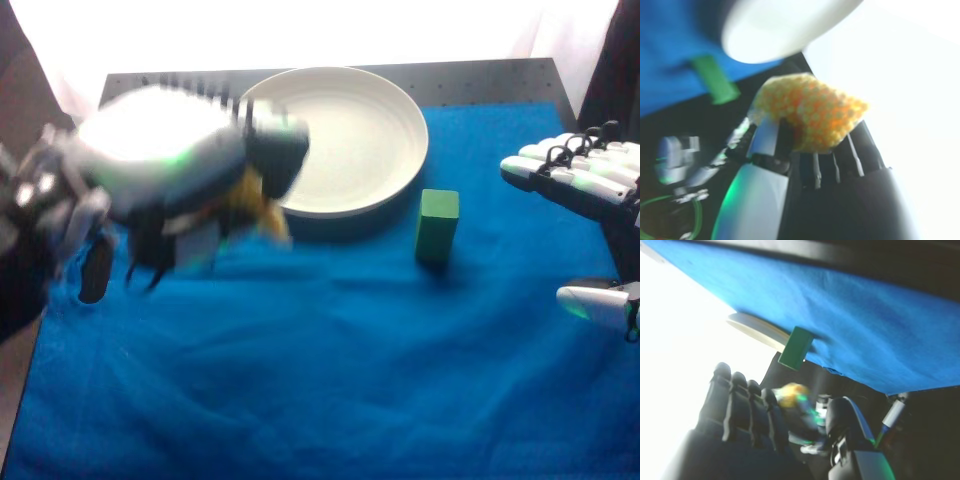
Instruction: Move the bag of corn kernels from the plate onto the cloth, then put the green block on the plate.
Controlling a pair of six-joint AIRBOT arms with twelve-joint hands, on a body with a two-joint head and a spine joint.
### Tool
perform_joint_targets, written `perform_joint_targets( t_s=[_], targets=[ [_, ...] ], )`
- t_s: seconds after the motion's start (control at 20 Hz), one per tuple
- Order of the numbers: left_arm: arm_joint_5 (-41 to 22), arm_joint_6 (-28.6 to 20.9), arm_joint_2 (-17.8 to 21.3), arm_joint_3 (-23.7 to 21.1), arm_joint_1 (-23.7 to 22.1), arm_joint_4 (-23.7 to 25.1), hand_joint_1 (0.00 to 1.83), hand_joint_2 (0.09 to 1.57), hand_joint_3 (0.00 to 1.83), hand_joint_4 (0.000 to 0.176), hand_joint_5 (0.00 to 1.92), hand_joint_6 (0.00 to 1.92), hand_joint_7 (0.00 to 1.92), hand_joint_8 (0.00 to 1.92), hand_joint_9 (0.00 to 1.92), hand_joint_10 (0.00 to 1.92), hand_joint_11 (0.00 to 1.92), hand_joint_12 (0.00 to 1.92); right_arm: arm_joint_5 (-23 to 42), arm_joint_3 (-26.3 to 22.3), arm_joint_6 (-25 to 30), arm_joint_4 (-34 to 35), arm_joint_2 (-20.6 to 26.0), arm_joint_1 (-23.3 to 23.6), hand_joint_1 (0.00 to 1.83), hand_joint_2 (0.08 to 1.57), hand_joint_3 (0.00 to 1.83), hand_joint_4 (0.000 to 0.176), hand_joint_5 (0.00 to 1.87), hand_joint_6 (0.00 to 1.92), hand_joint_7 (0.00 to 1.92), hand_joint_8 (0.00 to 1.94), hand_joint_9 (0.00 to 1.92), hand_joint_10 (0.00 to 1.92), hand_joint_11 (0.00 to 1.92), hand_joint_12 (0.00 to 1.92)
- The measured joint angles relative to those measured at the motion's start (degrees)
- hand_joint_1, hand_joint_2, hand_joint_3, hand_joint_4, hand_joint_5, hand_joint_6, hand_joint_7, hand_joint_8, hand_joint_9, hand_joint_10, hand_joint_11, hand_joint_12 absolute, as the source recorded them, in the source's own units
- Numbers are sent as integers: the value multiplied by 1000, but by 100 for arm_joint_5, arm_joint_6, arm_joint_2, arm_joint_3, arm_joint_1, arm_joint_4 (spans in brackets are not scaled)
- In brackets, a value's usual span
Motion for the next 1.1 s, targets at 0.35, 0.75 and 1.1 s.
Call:
perform_joint_targets(
  t_s=[0.35,0.75,1.1],
  targets=[
    [-728,-1108,-52,-72,1185,-249,242,1068,0,109,4,13,4,8,2,12,0,34,-2,-11,2,55,-2,-2,653,1305,0,10,0,0,0,0,0,0,0,0],
    [-1443,-977,-44,-55,1399,-986,212,1127,26,176,0,0,0,0,0,0,0,0,-44,402,577,-256,-247,197,573,1260,0,0,0,0,0,0,0,0,18,10],
    [-2697,-874,105,-262,2304,-2175,80,1259,14,142,0,0,0,0,0,0,0,0,-968,1207,1200,-1126,-1204,1377,828,1153,2,0,18,6,86,9,90,9,0,679]
  ],
)
